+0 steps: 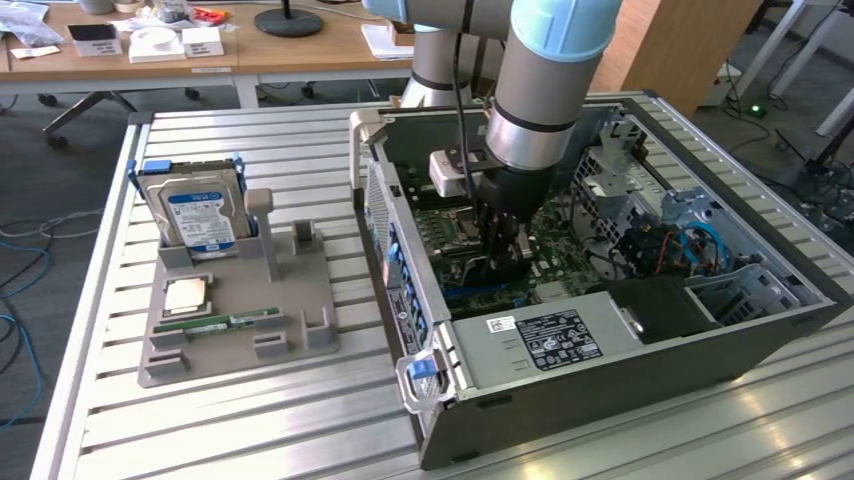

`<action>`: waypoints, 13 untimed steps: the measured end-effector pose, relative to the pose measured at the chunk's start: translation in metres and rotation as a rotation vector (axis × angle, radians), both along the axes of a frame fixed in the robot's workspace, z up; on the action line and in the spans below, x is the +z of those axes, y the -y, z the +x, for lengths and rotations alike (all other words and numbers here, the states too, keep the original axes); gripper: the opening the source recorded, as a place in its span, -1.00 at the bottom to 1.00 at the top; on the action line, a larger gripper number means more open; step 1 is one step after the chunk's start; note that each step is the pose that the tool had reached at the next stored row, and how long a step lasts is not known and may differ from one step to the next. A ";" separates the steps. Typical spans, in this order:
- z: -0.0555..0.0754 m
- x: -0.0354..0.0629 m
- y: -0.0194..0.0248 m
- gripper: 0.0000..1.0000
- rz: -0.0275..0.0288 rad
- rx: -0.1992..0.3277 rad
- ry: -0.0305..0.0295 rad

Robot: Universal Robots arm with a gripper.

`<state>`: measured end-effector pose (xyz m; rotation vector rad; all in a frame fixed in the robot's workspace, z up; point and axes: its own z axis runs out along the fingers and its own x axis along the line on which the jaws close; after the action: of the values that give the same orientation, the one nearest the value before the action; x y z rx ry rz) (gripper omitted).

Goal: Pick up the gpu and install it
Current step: 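Insert the gpu into the slot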

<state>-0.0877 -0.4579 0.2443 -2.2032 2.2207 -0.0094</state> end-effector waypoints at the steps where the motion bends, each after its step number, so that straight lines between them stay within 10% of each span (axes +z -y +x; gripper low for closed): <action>1: 0.000 0.0000 0.0000 -0.48 0.0000 0.000 0.0000; 13: 0.000 -0.0005 0.0000 -0.48 -0.0002 0.000 -0.0001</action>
<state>-0.0877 -0.4580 0.2438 -2.2034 2.2208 -0.0094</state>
